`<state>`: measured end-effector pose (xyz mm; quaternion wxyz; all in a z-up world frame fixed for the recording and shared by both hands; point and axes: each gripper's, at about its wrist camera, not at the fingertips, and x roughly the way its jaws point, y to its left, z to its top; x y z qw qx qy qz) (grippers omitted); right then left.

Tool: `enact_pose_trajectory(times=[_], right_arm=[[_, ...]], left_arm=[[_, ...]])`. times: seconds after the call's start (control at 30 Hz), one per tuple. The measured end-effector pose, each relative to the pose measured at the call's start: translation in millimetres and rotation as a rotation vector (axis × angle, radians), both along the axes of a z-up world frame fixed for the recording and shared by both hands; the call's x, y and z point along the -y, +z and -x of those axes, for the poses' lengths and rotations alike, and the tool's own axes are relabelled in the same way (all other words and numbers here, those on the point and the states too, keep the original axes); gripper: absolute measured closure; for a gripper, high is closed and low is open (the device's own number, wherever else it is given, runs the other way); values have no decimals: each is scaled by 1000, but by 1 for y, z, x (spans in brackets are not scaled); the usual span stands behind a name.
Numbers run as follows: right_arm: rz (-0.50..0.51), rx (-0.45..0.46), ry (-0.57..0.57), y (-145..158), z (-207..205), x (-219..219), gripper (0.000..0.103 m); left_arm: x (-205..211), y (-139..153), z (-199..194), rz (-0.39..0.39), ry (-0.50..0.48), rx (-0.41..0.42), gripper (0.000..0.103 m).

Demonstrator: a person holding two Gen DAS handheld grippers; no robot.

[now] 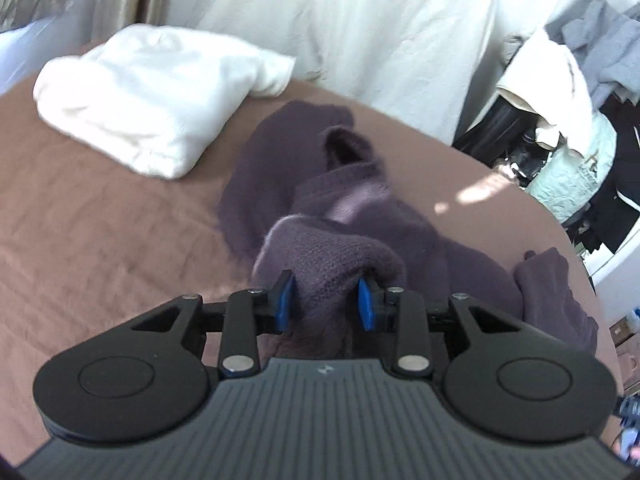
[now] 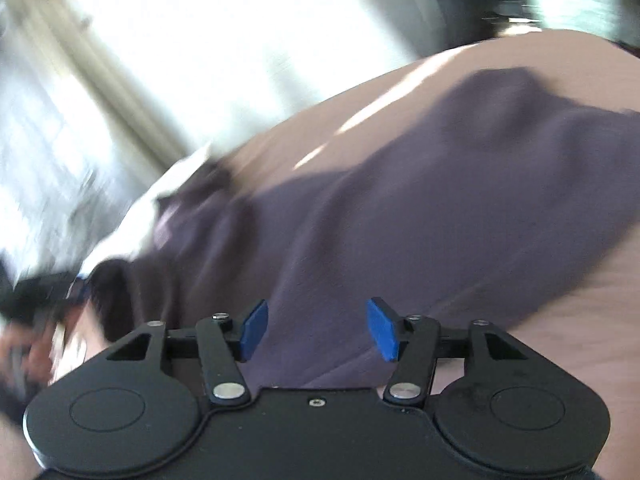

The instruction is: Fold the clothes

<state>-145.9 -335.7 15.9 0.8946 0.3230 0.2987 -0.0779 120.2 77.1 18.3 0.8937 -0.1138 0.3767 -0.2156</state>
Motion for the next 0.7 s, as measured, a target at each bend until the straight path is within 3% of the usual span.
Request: enact_pose_trajectory(times=[0.13,0.27,0.4,0.47,0.53,0.63,0.7], right_arm=[[-137,-23,-176,-13,1,35,40],[-153,6,-11,-18,-26,-3,40],[-18,0,167,-12,-51,-46,40],[-36,32,230,-9,-57,-55,40],[-118,89,307,-2,-58,-62,40],[-191,138,419,12,-58,-68,39],[-145,144,468,23,-57,-76,35]], left_arm=[[18,5,8,-20,-60,60,81],[33,8,17,63,-187,54,87],[52,19,35,169,-386,46,87],[61,19,41,263,-475,-19,87],[73,16,47,324,-551,-87,87],[87,9,57,372,-649,-147,87],[91,8,63,377,-671,-147,87]])
